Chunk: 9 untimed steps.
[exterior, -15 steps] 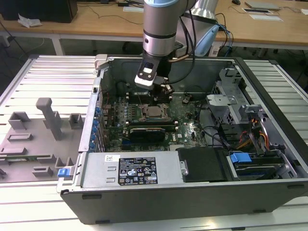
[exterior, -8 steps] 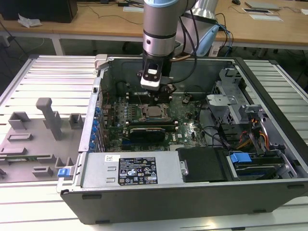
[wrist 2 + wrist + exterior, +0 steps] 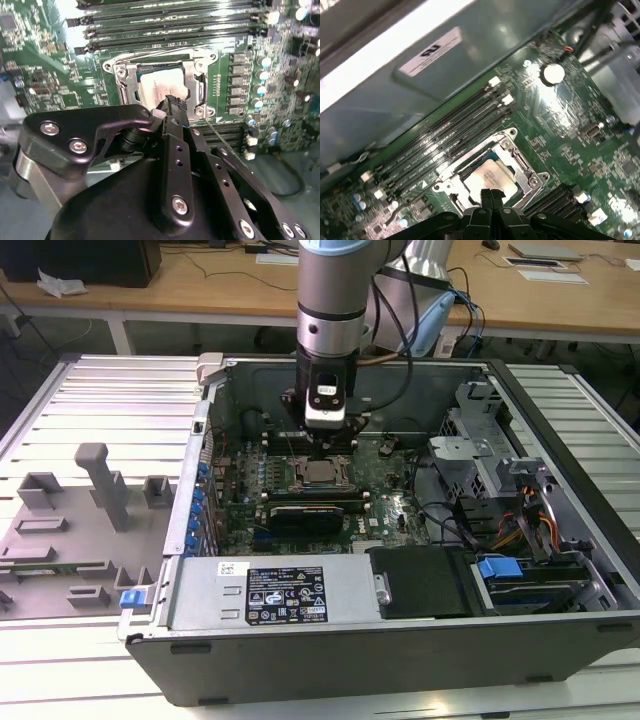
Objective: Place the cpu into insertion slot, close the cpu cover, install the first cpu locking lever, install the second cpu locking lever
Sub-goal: 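Close the cpu cover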
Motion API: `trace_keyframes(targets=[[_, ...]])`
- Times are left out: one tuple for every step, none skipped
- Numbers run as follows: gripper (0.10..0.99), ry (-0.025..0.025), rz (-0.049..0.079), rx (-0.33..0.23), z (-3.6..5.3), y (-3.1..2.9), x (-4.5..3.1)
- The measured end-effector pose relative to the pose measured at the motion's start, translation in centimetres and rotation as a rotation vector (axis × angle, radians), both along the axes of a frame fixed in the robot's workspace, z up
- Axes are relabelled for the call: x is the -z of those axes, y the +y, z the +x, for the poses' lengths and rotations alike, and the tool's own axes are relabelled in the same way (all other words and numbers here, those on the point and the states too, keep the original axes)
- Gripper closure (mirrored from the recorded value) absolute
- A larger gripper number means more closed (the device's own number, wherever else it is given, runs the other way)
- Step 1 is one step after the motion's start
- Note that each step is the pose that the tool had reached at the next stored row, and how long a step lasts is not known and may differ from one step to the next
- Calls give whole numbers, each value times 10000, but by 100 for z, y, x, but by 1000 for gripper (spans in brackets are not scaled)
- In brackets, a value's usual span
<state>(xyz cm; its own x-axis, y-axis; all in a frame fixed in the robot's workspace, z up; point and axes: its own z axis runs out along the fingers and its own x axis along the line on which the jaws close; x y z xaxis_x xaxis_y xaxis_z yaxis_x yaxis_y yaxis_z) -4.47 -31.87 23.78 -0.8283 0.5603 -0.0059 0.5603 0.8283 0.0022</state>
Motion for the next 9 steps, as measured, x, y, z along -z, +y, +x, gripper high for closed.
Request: trace_keyframes(targets=[[980, -1, 1, -186, 0, 0, 2], [980, -2, 2, -388, 0, 0, 4], [980, -1, 1, -697, 0, 0, 6], [980, -2, 2, -1161, 0, 0, 11], [980, -1, 1, -1553, 0, 0, 14], [980, 0, 0, -1761, 0, 0, 15], [980, -1, 0, -1940, 0, 0, 16], [980, -1, 1, -2241, 0, 0, 18], [980, -1, 1, -2555, 0, 0, 20]])
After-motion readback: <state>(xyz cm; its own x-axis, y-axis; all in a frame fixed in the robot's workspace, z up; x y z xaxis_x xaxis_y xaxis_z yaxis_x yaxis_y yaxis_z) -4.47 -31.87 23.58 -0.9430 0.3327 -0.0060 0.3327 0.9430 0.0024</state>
